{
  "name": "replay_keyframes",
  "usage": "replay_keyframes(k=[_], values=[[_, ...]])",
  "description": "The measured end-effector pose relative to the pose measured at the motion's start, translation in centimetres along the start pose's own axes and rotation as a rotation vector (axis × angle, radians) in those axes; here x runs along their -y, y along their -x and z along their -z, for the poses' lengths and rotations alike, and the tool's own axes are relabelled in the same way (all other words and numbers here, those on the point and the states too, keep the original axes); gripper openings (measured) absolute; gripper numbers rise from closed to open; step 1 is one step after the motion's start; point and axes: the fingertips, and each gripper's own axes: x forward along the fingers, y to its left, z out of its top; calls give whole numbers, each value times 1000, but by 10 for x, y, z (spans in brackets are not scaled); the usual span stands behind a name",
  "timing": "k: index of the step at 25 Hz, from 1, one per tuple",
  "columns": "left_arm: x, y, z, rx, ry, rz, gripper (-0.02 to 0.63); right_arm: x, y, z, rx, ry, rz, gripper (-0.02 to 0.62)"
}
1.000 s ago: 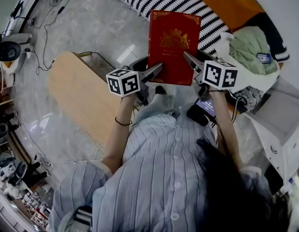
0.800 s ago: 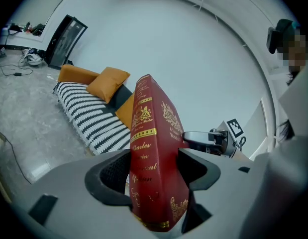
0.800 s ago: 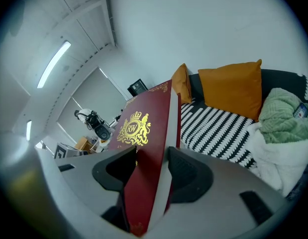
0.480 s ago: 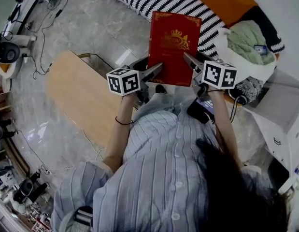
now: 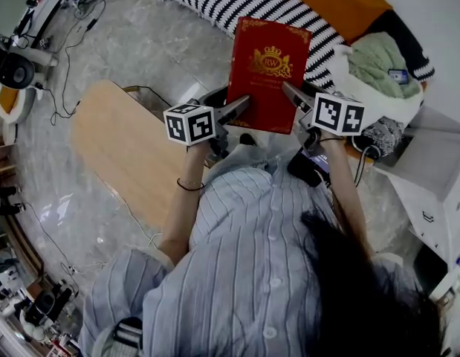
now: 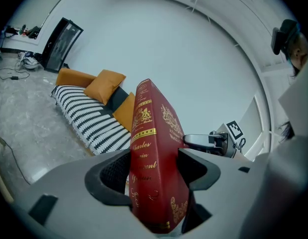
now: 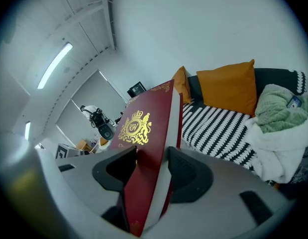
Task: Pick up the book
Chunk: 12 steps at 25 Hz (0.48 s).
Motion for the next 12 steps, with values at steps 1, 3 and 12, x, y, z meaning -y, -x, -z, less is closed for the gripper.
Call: replay_keyframes(k=[1, 3, 12], values=[[0, 0, 0, -1, 2, -2, 308, 0, 0, 0, -2, -2, -1, 212], [-1, 1, 0, -2, 5, -6, 308, 0, -1, 1, -5, -7, -4, 212], [-3, 13, 1, 31, 10, -15, 308, -8, -1, 13, -18, -13, -25, 210]])
